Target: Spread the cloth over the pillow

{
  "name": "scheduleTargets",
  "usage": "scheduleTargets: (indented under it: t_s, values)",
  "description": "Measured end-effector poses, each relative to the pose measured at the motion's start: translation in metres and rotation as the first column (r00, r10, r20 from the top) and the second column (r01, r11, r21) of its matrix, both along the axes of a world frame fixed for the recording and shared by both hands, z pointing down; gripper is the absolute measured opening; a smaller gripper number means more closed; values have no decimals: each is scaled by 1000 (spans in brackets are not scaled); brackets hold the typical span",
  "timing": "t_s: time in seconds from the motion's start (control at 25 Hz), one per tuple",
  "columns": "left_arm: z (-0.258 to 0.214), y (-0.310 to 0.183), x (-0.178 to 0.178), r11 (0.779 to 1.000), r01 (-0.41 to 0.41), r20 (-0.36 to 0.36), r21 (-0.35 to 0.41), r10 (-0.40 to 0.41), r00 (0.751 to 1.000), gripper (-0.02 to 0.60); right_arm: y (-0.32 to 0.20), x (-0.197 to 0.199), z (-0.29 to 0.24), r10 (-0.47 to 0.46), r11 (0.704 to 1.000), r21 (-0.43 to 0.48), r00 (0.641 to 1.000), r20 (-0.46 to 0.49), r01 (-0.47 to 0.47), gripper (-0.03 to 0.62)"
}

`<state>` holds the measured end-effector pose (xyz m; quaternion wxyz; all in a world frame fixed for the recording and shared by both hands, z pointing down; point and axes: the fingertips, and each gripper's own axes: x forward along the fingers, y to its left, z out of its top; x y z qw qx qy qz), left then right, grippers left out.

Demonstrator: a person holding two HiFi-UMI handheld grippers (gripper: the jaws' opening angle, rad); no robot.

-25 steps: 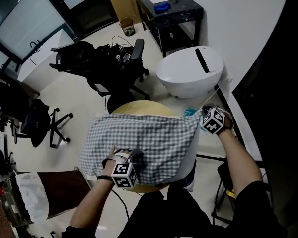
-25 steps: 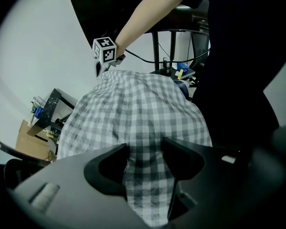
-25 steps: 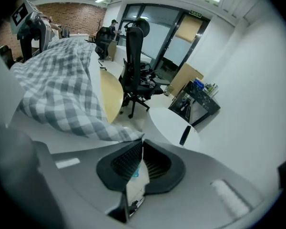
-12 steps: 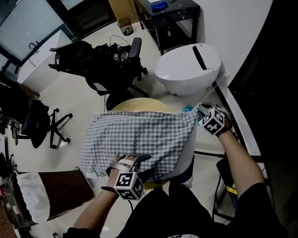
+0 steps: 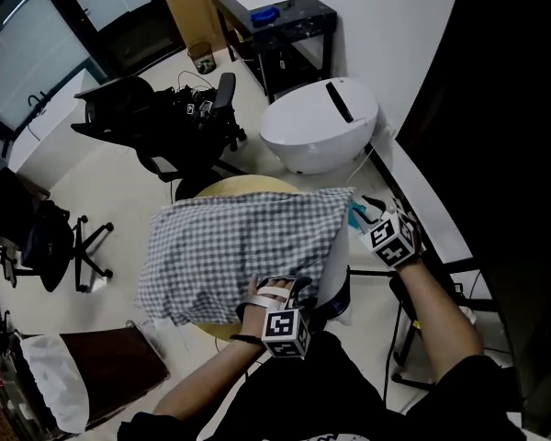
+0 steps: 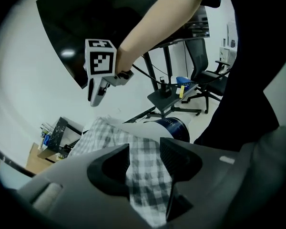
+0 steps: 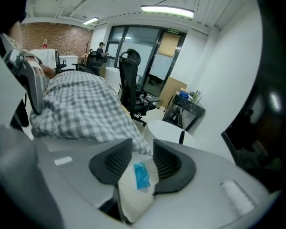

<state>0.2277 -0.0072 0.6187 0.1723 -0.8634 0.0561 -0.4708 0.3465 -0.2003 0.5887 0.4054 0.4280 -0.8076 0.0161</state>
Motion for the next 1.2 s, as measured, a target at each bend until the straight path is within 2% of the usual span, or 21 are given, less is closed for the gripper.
scheduleTargets:
  t_s: [0.2,0.24,0.36,0.4,0.44,0.6,0.8,1.04,1.2]
  values:
    - [20,-3,6,999,-15,54,44,13,998,199,40,-14,-34,45,997,55,997,64,-49,147]
    - [20,-4,5,998,-20,60,60,17,998,177,47,-16,-39,54,996,63,995,83,-59,147]
    - [11,-7,1,995,-41,53,89,36,998,38,65,-22,-55,68,993,86,990,122,-79,147]
    - [4,-9,0,995,-39,40,90,35,999,7,69,-23,-60,69,992,95,989,128,-82,147]
    - [-4,-14,-3,996,-27,22,89,25,999,2,72,-25,-64,69,991,104,989,133,-83,147]
    - [-45,-39,-27,995,92,-76,37,-89,993,2,82,-37,-82,45,989,136,987,156,-66,147]
    - [-83,-86,-74,970,242,-150,8,-238,960,2,89,-60,-95,-5,988,152,982,186,-24,147]
    - [-85,-145,-136,926,374,-148,-50,-377,914,2,96,-99,-79,-71,994,102,974,216,50,147]
    - [-62,-165,-162,903,417,-104,-100,-426,898,2,100,-136,-57,-148,989,53,965,218,140,147]
